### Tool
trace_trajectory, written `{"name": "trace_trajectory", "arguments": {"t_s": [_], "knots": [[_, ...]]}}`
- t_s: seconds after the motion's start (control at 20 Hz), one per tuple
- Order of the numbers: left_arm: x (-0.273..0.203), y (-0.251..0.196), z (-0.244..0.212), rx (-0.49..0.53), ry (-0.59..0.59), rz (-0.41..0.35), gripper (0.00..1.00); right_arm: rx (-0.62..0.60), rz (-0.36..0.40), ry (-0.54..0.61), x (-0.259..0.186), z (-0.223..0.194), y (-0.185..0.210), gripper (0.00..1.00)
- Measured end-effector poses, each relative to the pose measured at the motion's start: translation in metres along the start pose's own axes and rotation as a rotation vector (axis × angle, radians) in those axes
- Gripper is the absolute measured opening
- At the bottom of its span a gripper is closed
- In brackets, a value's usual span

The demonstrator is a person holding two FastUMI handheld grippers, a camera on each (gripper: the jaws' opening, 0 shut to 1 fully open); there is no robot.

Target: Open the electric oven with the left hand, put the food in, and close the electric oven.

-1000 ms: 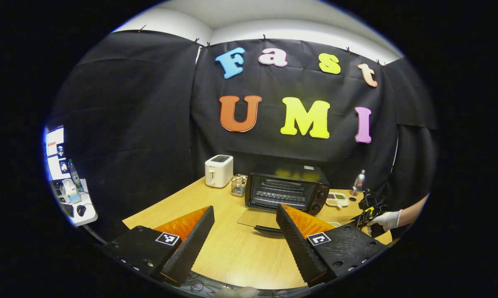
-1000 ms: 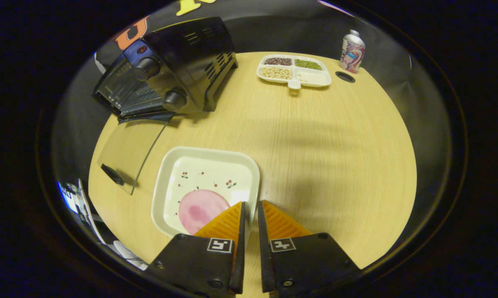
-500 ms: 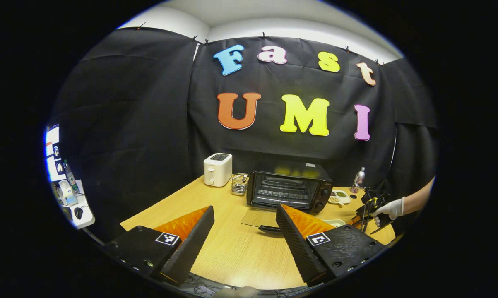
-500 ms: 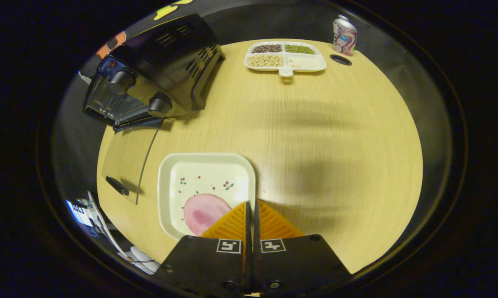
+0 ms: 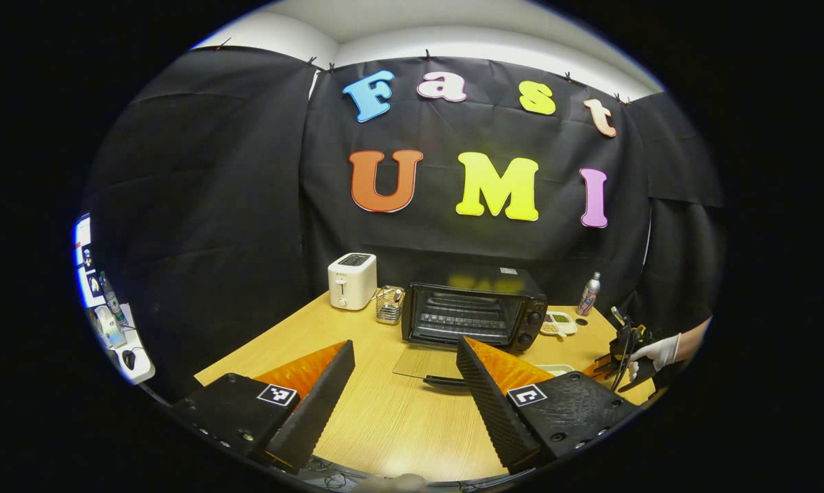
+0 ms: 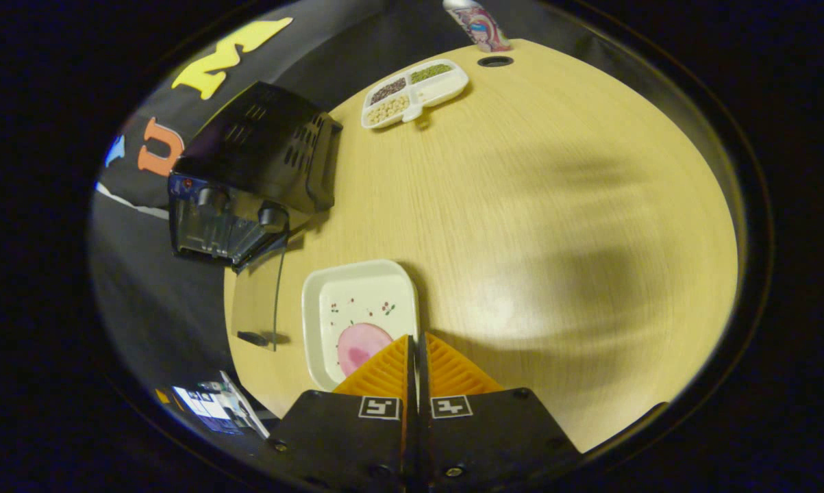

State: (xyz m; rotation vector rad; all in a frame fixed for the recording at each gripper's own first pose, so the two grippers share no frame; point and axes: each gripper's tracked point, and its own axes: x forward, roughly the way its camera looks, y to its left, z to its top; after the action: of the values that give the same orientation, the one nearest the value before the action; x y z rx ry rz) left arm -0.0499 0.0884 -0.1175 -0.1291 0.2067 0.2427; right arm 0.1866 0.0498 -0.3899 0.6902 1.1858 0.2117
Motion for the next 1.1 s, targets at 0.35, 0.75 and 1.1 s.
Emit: {"name": "trace_trajectory", "arguments": {"t_s": [0.35, 0.75, 1.1], "knots": [[0.008, -0.016, 0.005, 0.008, 0.000, -0.050, 0.96, 0.067, 0.084, -0.075, -0.024, 0.000, 0.007, 0.00], [0.009, -0.024, 0.006, 0.008, 0.000, -0.082, 0.96, 0.151, 0.173, -0.164, -0.044, 0.005, 0.020, 0.04], [0.012, -0.023, 0.007, 0.018, 0.002, -0.098, 0.96, 0.207, 0.248, -0.236, -0.068, 0.000, 0.064, 0.00]]}}
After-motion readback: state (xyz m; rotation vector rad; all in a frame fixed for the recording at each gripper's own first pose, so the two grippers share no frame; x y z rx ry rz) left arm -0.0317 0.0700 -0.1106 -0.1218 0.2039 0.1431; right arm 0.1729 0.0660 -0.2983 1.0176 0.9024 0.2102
